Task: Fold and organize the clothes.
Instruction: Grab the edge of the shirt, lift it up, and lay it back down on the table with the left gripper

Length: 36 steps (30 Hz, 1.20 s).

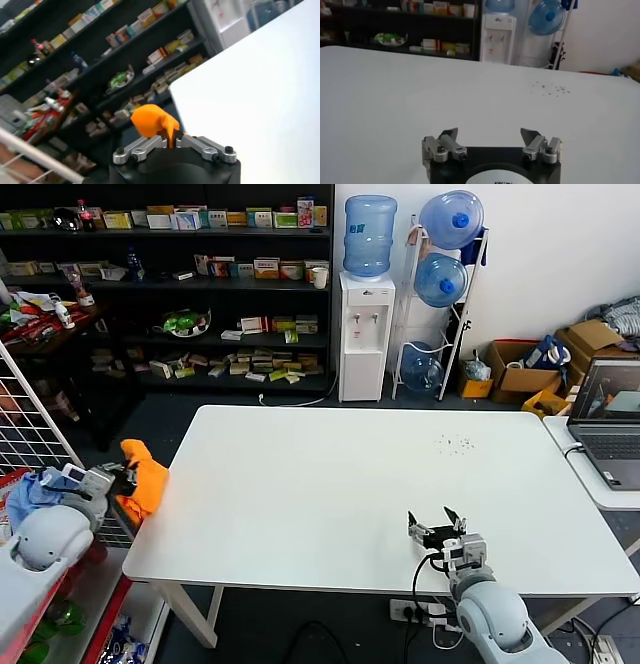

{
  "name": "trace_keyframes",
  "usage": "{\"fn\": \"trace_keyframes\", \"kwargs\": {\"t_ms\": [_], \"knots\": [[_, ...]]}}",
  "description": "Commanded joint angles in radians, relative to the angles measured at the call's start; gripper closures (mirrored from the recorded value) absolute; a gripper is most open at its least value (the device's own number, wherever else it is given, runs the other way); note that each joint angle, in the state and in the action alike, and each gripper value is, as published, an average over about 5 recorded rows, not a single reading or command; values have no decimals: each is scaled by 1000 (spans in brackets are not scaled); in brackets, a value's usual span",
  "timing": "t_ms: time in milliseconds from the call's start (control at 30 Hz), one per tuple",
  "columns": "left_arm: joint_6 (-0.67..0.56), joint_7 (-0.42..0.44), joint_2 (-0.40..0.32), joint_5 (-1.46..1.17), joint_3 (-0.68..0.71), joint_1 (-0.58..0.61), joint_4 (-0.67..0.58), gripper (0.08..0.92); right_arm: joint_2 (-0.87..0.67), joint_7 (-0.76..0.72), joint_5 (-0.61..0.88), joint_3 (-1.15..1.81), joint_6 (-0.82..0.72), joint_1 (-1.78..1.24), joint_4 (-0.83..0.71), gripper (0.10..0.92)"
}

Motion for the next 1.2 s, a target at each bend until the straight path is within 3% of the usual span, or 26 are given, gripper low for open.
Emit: {"fn": "trace_keyframes", "kwargs": {"t_ms": [33, 233, 400, 867, 1200], "knots": [[-56, -1, -84, -10, 43, 42, -167, 860, 2, 1, -5, 13, 1, -16, 4, 203], [-149, 24, -133, 47, 106, 29, -203, 860, 2, 2, -7, 19, 1, -25, 5, 203], [-157, 22, -207, 59, 183, 18, -193, 860, 3, 4, -12, 25, 0, -35, 7, 203], [-139, -29, -539, 116, 464, -70, -91, 860, -15, 3, -12, 70, 8, -91, 22, 203], [-154, -100, -787, 110, 517, -109, 62, 860, -31, 2, -11, 95, 11, -102, 23, 203]]}}
